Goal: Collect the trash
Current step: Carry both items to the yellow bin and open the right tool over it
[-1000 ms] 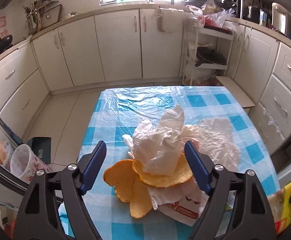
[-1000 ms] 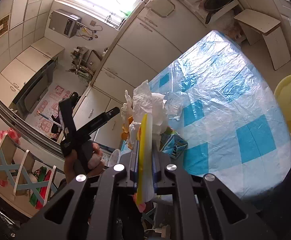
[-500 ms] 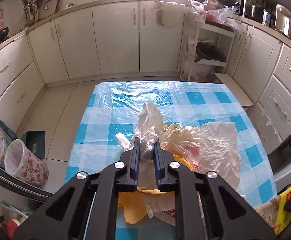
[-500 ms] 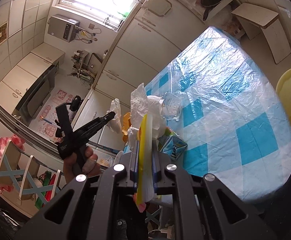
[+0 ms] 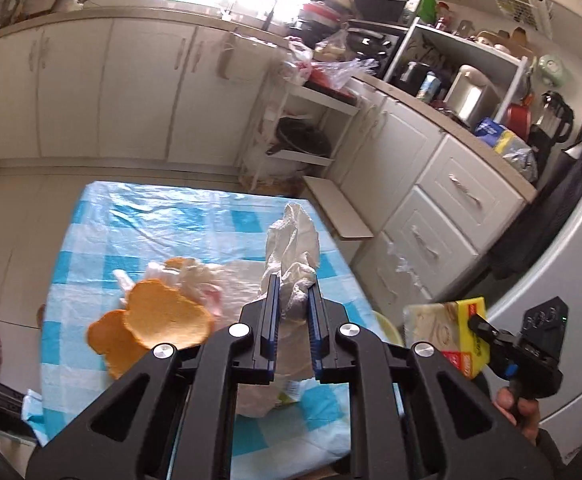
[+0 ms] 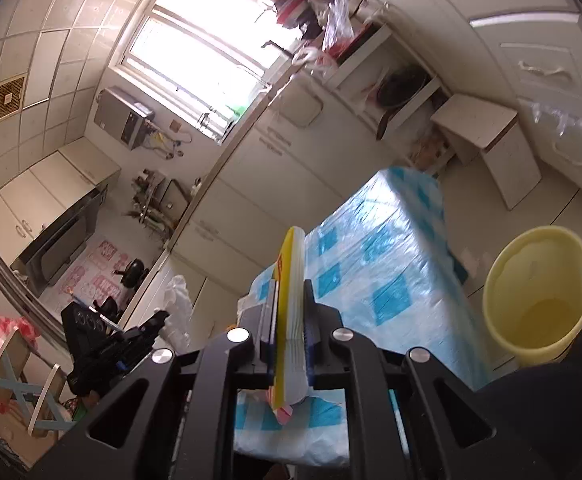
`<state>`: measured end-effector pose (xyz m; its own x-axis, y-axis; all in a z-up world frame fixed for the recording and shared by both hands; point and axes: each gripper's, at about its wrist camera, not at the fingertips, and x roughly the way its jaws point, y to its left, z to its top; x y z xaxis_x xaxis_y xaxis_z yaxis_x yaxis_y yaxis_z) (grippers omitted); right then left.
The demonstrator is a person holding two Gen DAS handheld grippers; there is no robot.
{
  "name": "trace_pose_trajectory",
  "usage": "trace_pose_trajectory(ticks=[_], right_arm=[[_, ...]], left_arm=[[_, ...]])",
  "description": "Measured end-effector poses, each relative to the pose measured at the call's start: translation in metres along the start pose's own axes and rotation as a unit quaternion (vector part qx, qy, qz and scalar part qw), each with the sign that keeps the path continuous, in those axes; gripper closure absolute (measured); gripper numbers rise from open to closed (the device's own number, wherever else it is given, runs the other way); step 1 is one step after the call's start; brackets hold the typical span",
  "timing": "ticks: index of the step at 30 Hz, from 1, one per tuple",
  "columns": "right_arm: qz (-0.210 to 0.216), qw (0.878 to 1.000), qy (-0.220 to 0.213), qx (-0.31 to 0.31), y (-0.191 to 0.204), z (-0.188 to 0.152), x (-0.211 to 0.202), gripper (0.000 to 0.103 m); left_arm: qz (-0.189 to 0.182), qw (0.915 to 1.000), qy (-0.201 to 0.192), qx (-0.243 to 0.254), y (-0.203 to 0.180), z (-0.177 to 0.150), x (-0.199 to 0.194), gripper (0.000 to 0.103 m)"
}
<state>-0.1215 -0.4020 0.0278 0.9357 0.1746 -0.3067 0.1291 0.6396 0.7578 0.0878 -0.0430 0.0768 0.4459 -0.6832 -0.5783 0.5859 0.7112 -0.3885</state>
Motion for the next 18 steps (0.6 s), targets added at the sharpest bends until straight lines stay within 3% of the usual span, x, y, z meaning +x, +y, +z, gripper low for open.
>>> trace_pose_trajectory(ticks=[4,8,11,13,18], right_arm=[[-0.064,0.996,-0.052,-0.039,-0.014,0.026,-0.026,0.092],[-0.133,0.986,-0.076,-0.069,-0.038,0.04,-0.031,0.092],[-0.17,0.98,-0.067,-0.074,-0.066,0.043,-0.02,0.092],[-0.172,0.983,-0.045,-0.051,-0.092,0.048,-0.012,0.092],[-0.206,0.978,-0.002,-0.044,-0.136,0.058,0.012,0.092]], left_arm=[[-0.048,0.9986,0.017,0.017,-0.042,0.005,0.02,0.091],[-0.086,0.9936,0.048,0.055,-0.106,0.005,0.062,0.091],[-0.106,0.9883,0.075,0.081,-0.15,-0.003,0.105,0.091],[-0.115,0.9844,0.096,0.092,-0.175,-0.011,0.137,0.091],[-0.111,0.9736,0.166,0.111,-0.214,-0.032,0.232,0.091]])
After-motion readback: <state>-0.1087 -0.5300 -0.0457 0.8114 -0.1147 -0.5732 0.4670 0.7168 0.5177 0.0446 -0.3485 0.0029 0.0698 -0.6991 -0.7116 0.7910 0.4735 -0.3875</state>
